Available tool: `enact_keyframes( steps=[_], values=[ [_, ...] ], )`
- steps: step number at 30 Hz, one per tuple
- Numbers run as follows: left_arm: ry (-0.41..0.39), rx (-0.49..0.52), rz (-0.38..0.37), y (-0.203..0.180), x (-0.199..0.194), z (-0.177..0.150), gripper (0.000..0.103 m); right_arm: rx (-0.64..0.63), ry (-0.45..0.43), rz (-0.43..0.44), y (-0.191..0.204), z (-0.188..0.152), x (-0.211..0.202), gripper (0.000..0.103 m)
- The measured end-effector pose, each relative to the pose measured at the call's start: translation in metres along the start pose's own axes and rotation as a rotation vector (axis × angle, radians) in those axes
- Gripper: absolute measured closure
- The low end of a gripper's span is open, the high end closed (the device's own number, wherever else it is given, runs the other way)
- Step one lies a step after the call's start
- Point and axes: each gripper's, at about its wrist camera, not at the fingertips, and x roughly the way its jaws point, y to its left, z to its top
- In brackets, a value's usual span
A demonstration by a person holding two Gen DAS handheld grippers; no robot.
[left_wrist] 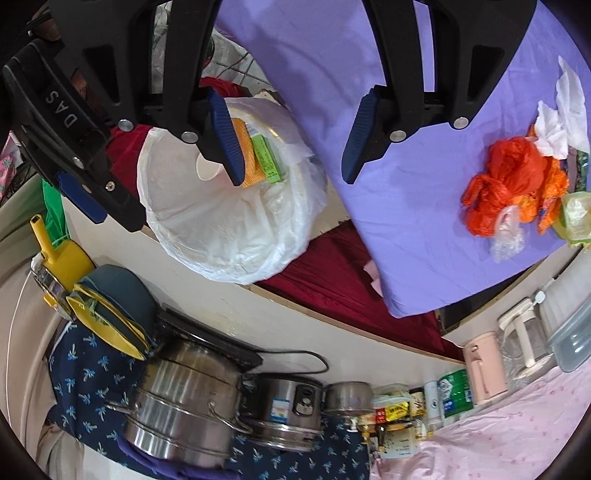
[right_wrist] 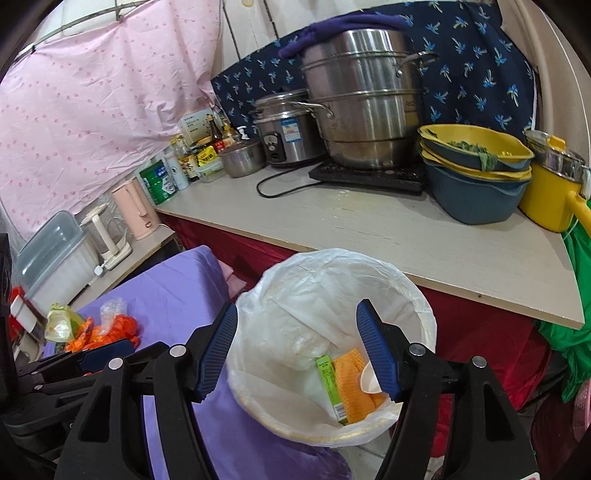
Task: Collect trash
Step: 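Move both grippers back from the bin to the table, then grasp the white tissue with the left gripper while the right gripper grasps the red plastic bag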
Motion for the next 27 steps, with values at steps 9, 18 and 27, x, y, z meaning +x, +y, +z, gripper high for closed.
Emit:
enact_keyframes(
  steps=[9, 18, 27],
  values=[
    [-0.078, -0.076, 0.088, 0.052, -0.043, -0.011, 0.039, -0.067, -0.019, 0.073, 0.056, 0.001, -0.022, 0.033],
    [-0.118, -0.208, 0.188, 0.124, -0.083, -0.037, 0.034, -0.164, 0.000, 0.160, 0.123, -0.015, -0.033, 0.032],
    [-0.119, -0.335, 0.315, 0.209, -0.116, -0.079, 0.027, -0.227, 0.057, 0.248, 0.184, -0.043, -0.029, 0.032]
  ],
)
